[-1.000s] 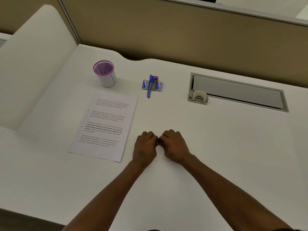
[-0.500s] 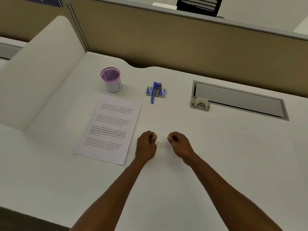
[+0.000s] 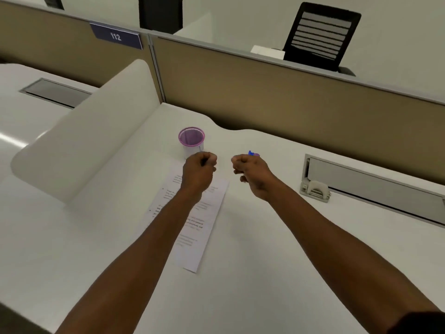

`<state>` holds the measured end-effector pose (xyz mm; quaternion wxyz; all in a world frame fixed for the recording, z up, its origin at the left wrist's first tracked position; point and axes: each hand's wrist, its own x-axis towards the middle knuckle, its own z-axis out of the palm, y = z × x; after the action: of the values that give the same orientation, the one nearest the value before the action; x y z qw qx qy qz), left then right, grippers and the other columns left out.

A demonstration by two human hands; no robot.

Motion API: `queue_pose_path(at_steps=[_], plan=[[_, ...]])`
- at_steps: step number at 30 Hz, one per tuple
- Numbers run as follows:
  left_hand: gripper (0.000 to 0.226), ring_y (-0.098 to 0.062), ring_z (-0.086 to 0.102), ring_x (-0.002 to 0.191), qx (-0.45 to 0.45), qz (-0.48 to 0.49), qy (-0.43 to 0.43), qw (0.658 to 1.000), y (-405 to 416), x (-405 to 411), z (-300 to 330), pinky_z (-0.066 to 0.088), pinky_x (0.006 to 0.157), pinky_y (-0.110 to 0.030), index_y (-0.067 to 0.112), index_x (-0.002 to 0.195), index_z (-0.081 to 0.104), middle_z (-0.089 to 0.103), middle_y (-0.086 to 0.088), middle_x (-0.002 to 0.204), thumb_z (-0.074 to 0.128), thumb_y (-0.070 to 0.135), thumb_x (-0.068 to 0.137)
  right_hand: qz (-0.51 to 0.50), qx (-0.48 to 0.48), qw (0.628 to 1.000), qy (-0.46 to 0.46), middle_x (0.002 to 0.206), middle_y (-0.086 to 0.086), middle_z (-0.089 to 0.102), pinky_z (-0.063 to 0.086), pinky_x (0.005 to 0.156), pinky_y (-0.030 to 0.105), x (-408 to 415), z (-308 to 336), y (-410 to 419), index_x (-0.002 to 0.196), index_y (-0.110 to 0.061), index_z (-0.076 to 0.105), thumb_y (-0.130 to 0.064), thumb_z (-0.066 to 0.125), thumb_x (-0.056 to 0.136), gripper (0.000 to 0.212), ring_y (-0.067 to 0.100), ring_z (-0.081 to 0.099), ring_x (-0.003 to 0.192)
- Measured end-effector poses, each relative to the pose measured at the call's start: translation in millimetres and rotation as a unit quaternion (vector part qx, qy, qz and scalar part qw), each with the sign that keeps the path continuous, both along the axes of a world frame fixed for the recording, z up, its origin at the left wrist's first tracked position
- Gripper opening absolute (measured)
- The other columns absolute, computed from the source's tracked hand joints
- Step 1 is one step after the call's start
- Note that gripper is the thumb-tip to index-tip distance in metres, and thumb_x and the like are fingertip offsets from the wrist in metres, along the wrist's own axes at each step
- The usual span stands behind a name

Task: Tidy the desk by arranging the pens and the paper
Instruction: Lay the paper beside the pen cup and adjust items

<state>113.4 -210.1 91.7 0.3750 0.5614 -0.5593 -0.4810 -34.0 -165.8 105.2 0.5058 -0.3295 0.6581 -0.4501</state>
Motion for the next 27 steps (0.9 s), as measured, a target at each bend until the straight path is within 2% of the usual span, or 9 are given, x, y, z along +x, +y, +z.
queue_pose_path(at_steps=[3,5,7,10,14,18,20,24,27], plan=[[0.013,-0.014,0.065,0.082,-0.028,0.051,-0.031,0.998,-56.1,16.8,10.6,0.048,0.069,-0.018,0.014,0.093,0.071,0.070,-0.003,0.092,0.061,0.024,0.093,0.028,-0.016,0.998,0.060,0.085,-0.002,0.065,0.042,0.060,0.022,12.4,11.7,-62.1,0.088,-0.018,0.068,-0.019,0.061,0.095,0.010,0.011,0.057,0.076],[0.016,-0.019,0.065,0.091,-0.032,0.080,-0.063,0.994,-90.2,25.5,10.5,0.048,0.072,-0.021,0.012,0.098,0.072,0.070,-0.005,0.098,0.063,0.023,0.091,0.042,-0.029,0.995,0.088,0.078,-0.004,0.063,0.041,0.055,0.019,20.0,13.0,-99.3,0.079,-0.018,0.066,-0.016,0.062,0.094,0.015,0.009,0.055,0.071],[0.016,-0.020,0.066,0.092,-0.039,0.100,-0.086,0.990,-116.0,29.3,6.7,0.048,0.071,-0.021,0.011,0.098,0.073,0.072,-0.005,0.097,0.064,0.022,0.090,0.050,-0.032,0.991,0.118,0.078,-0.002,0.063,0.042,0.057,0.019,26.2,7.2,-130.9,0.075,-0.014,0.067,-0.011,0.063,0.092,0.018,0.011,0.054,0.071],[0.013,-0.020,0.067,0.088,-0.059,0.100,-0.129,0.985,-139.5,27.7,-2.6,0.053,0.074,-0.025,0.010,0.093,0.074,0.073,-0.006,0.094,0.066,0.019,0.089,0.046,-0.025,0.979,0.195,0.085,0.006,0.070,0.045,0.058,0.022,33.7,-9.9,-164.2,0.079,-0.004,0.072,-0.009,0.063,0.089,0.014,0.014,0.059,0.073],[0.012,-0.022,0.068,0.086,-0.078,0.072,-0.185,0.977,-156.3,27.3,-22.4,0.056,0.080,-0.030,0.009,0.091,0.076,0.074,-0.008,0.093,0.068,0.017,0.086,0.060,-0.025,0.944,0.325,0.085,0.007,0.073,0.052,0.065,0.029,42.0,-30.4,-187.7,0.080,-0.010,0.075,-0.014,0.065,0.087,0.013,0.021,0.066,0.079],[0.010,-0.020,0.069,0.084,-0.078,0.040,-0.241,0.967,-163.9,30.3,-37.4,0.054,0.078,-0.027,0.014,0.090,0.078,0.075,-0.005,0.092,0.073,0.016,0.082,0.110,-0.037,0.890,0.441,0.091,0.007,0.076,0.058,0.077,0.034,44.7,-36.9,-190.6,0.092,-0.013,0.079,-0.014,0.068,0.086,0.013,0.024,0.069,0.085],[0.009,-0.019,0.069,0.083,-0.083,0.045,-0.253,0.963,-165.3,32.5,-38.5,0.054,0.075,-0.026,0.017,0.089,0.079,0.076,-0.003,0.091,0.074,0.017,0.081,0.119,-0.060,0.873,0.469,0.092,0.006,0.076,0.058,0.076,0.032,44.4,-34.9,-189.7,0.095,-0.014,0.079,-0.015,0.070,0.085,0.013,0.024,0.069,0.084],[0.003,-0.019,0.069,0.076,-0.103,0.055,-0.260,0.959,-164.8,36.0,-34.9,0.051,0.066,-0.022,0.020,0.079,0.077,0.075,0.000,0.084,0.076,0.018,0.077,0.105,-0.096,0.866,0.479,0.084,0.004,0.075,0.048,0.067,0.023,46.6,-29.9,-188.5,0.089,-0.014,0.077,-0.023,0.078,0.079,0.013,0.020,0.068,0.078],[0.009,-0.021,0.070,0.081,-0.113,0.035,-0.269,0.956,-163.3,35.6,-35.6,0.053,0.071,-0.025,0.017,0.085,0.078,0.075,-0.003,0.089,0.079,0.022,0.078,0.123,-0.095,0.856,0.493,0.088,0.005,0.075,0.047,0.067,0.024,48.6,-31.3,-188.2,0.092,-0.012,0.077,-0.028,0.078,0.080,0.020,0.020,0.067,0.080]])
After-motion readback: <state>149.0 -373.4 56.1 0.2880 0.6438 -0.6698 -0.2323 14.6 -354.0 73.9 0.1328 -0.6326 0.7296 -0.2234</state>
